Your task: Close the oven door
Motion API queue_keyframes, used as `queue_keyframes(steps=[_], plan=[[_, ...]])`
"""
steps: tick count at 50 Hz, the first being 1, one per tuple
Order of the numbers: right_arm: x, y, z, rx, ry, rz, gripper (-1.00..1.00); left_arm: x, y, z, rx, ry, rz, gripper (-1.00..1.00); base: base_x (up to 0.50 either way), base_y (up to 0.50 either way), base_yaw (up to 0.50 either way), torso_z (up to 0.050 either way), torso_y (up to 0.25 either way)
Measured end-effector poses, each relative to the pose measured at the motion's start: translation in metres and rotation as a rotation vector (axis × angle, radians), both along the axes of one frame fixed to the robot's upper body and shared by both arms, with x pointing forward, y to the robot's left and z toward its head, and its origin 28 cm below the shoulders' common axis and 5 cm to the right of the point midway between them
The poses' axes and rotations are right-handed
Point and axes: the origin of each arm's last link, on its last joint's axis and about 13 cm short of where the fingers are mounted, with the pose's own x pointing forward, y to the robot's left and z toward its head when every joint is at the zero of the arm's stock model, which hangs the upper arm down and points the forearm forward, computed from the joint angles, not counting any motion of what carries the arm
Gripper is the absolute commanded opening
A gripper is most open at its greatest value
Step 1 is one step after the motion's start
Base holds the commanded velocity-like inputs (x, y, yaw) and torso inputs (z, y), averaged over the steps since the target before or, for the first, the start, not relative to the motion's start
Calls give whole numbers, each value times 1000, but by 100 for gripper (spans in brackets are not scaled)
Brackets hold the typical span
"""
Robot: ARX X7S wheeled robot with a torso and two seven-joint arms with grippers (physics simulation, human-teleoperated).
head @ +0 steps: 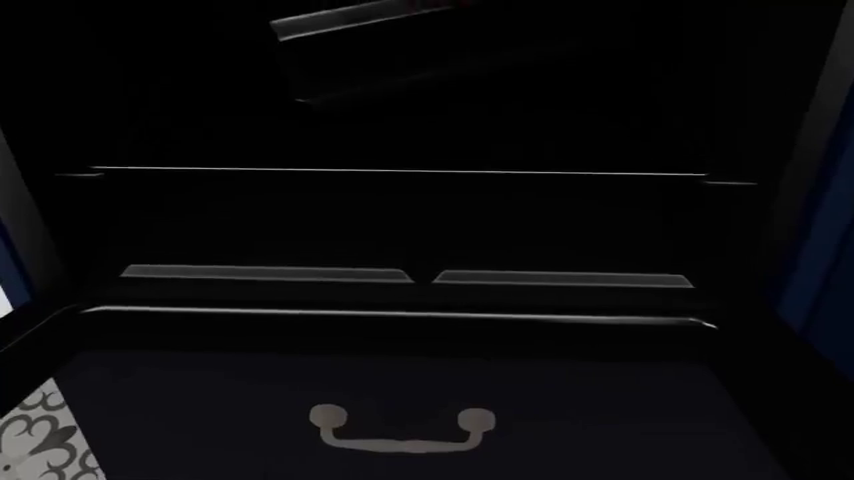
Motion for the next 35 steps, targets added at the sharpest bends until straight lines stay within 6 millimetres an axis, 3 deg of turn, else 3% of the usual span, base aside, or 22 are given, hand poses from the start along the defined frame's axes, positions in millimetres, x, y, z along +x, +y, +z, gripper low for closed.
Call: queue_keyframes(steps=[18, 35], plan=[[2, -3, 13, -26, -27, 3, 100, 6, -4, 17, 4, -32, -23, 100, 0, 0, 0, 0, 0], [21, -8, 64, -123, -132, 17, 100, 28, -15, 56, 23, -146, -86, 100, 0, 0, 0, 0, 0]])
